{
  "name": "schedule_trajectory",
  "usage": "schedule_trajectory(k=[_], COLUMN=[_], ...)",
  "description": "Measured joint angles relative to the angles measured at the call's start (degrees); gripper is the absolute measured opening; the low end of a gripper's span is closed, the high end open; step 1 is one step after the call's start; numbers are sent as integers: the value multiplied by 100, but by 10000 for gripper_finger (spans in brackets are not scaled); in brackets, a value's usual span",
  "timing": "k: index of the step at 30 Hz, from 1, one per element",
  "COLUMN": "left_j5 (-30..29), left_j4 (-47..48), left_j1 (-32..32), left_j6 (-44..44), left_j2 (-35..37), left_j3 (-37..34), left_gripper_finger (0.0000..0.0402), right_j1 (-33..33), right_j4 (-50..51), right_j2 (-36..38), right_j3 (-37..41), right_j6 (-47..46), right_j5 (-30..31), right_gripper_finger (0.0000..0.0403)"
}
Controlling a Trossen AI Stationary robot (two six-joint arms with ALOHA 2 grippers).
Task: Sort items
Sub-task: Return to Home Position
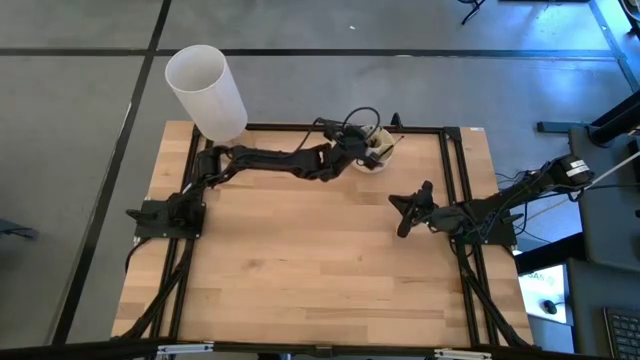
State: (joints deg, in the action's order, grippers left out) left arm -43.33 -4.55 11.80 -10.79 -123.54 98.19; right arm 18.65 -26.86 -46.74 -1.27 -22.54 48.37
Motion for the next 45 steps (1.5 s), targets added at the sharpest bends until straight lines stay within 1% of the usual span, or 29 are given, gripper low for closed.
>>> schedule_trajectory(k=[3,4,7,9,10,12,14,15,17,19,23,26,28,31,34,38,39,41,45], left_j5=[96,103,-139,-181,-121,37,119,129,131,314,1138,1832,2308,2878,3261,3678,3816,4113,4530], left_j4=[25,174,551,749,891,860,708,478,-15,-794,-2162,-2952,-3323,-3731,-3910,-3973,-4020,-4117,-4103], left_j1=[-38,-54,-111,-157,-177,-212,-221,-219,-221,-190,-79,66,155,256,338,459,503,606,828], left_j6=[-1,-3,7,146,211,307,384,392,423,565,884,1078,1204,1390,1547,1617,1629,1626,1600], left_j2=[35,72,251,456,606,936,1378,1598,2147,2703,3776,4507,4966,5562,6090,6712,6863,7155,7757], left_j3=[0,0,-2,-2,-21,-225,-733,-1063,-1923,-2851,-4619,-5626,-6172,-6862,-7421,-8071,-8248,-8563,-9106], left_gripper_finger=[99,111,137,143,144,139,131,126,115,104,86,77,71,61,51,39,36,30,19], right_j1=[0,0,-2,-2,-4,-40,-133,-193,-324,-449,-594,-612,-610,-610,-610,-608,-608,-608,-608], right_j4=[-306,-400,-583,-687,-667,-550,-257,2,683,1504,3146,3990,4360,4632,5036,4863,4706,4814,4069], right_j2=[2,9,142,320,444,741,1068,1239,1580,1902,2466,2863,3130,3650,4147,4665,4655,4635,4424], right_j3=[0,2,0,-1,-5,-94,-293,-431,-778,-1222,-2089,-2539,-2667,-2641,-2510,-2456,-2411,-2307,-1765], right_j6=[297,395,737,1088,1283,1667,1931,2014,2142,2163,2253,2312,2327,2342,2303,2108,2040,1977,2098], right_j5=[-160,-246,-561,-793,-915,-1279,-1744,-1980,-2461,-2774,-3073,-3149,-3164,-3212,-3391,-3639,-3655,-3638,-3595], right_gripper_finger=[55,62,78,81,81,78,71,67,59,51,37,25,15,4,5,3,3,3,2])
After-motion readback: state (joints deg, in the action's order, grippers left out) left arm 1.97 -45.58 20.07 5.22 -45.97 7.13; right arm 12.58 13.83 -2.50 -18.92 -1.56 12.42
